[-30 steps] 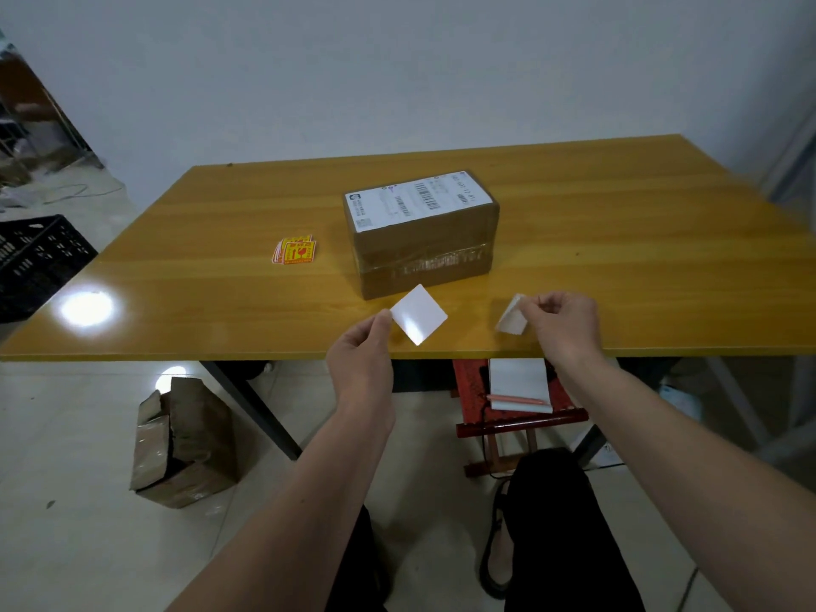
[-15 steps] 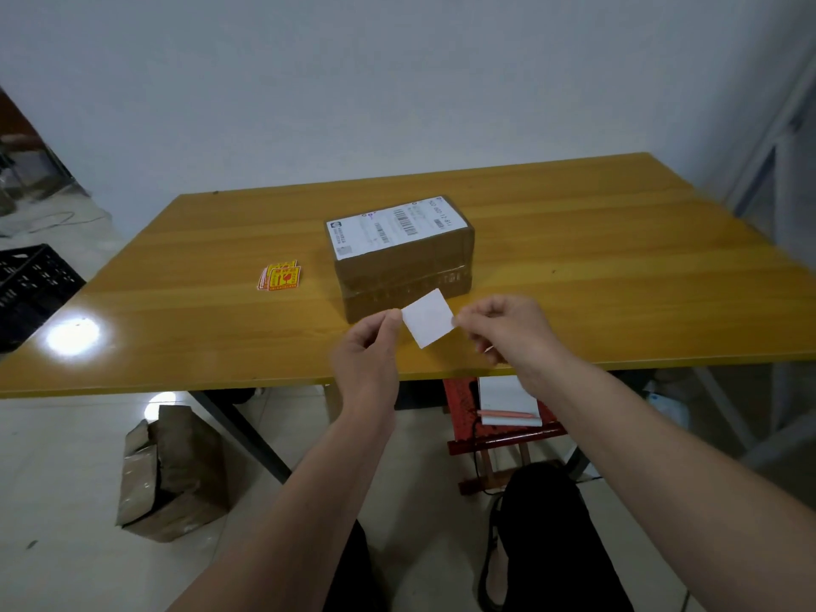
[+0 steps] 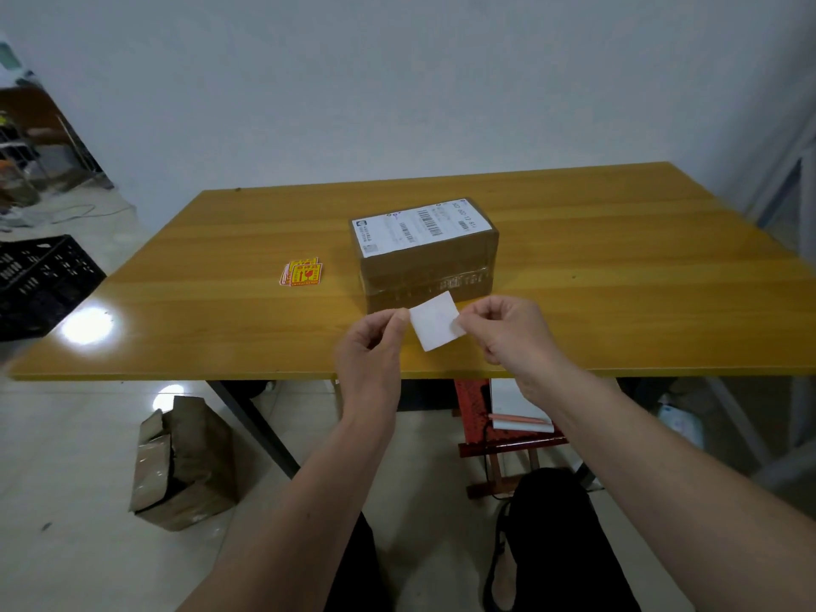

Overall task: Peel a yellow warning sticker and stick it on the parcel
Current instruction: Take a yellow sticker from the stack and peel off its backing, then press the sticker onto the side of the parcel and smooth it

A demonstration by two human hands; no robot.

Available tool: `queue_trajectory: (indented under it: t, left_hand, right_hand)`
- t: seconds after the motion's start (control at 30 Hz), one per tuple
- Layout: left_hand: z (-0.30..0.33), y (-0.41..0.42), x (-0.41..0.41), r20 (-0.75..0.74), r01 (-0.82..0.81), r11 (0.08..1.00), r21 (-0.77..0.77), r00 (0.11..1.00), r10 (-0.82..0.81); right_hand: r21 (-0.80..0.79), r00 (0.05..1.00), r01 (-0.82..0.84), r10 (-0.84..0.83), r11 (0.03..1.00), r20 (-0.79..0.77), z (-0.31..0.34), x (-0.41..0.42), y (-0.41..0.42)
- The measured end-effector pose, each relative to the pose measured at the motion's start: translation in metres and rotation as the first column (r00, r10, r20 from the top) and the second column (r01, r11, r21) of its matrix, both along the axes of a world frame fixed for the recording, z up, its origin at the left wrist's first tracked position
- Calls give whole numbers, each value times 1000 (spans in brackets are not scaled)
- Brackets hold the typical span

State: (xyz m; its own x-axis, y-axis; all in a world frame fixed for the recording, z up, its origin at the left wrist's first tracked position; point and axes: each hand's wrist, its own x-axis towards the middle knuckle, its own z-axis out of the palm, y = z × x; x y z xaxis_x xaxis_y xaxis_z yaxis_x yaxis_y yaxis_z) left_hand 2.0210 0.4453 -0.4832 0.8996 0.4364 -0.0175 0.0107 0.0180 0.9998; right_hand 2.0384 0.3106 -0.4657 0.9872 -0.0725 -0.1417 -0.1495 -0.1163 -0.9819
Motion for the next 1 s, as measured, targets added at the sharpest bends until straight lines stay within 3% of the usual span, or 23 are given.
queue_trajectory:
  t: [0.4, 0.5, 0.67, 1.0]
  left_hand:
    - [8, -2, -11, -115, -50, 991, -121, 993, 36]
    - [10, -2, -13, -122, 9, 995, -100, 992, -21]
    - [13, -13, -14, -110, 168, 984, -66, 978, -175]
    - [12, -10, -10, -113, 67, 993, -95, 991, -77]
  right_hand:
    - [-145, 974, 153, -125, 977, 188, -7, 2, 5]
    - [-148, 968, 175, -143, 973, 207, -9, 0, 6]
    - [-202, 959, 101, -41, 974, 281, -12, -8, 17]
    - [-268, 939, 37, 58, 963, 338, -18, -16, 17]
